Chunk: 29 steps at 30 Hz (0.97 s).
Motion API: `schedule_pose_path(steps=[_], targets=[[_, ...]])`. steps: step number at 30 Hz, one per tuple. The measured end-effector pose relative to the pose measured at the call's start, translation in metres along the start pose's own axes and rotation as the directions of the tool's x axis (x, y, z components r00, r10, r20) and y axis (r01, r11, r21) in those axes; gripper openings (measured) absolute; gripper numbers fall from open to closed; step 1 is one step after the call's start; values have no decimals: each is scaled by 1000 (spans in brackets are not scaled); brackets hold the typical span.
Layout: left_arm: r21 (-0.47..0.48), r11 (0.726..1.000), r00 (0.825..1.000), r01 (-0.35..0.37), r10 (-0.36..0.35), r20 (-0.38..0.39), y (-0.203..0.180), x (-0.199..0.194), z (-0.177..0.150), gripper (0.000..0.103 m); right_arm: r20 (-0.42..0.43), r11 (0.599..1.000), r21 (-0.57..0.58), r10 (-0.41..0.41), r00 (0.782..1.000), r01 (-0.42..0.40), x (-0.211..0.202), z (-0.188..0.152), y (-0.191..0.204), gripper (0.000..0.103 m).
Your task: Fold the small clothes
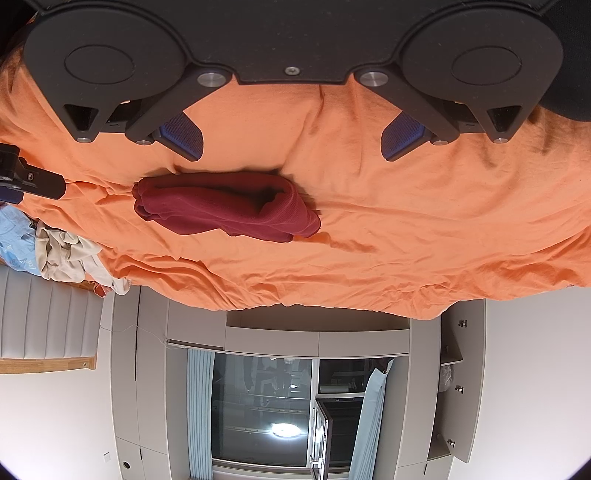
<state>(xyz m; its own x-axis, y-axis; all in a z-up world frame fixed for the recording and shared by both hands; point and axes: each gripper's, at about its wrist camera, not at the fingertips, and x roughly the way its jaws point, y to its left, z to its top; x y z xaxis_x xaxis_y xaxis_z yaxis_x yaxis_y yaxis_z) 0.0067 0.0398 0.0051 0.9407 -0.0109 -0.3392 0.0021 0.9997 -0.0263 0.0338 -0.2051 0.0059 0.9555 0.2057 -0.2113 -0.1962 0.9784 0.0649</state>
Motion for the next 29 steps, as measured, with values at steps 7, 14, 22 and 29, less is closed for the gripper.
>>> schedule_pose_path(steps=[7, 14, 22, 29], targets=[[1, 1000, 1000, 0, 0, 0, 0, 0, 0, 102, 0, 1000, 0, 0, 1000, 0, 0, 0, 0, 103], [-6, 1000, 1000, 5, -5, -12, -1, 0, 0, 102, -1, 1000, -1, 1, 1000, -1, 0, 0, 0, 103], [34, 998, 999, -45, 45, -16, -1, 0, -8, 102, -2, 1000, -1, 1, 1000, -1, 0, -1, 0, 103], [37, 998, 999, -46, 46, -14, -1, -2, -6, 102, -3, 1000, -1, 0, 1000, 0, -1, -2, 0, 103]])
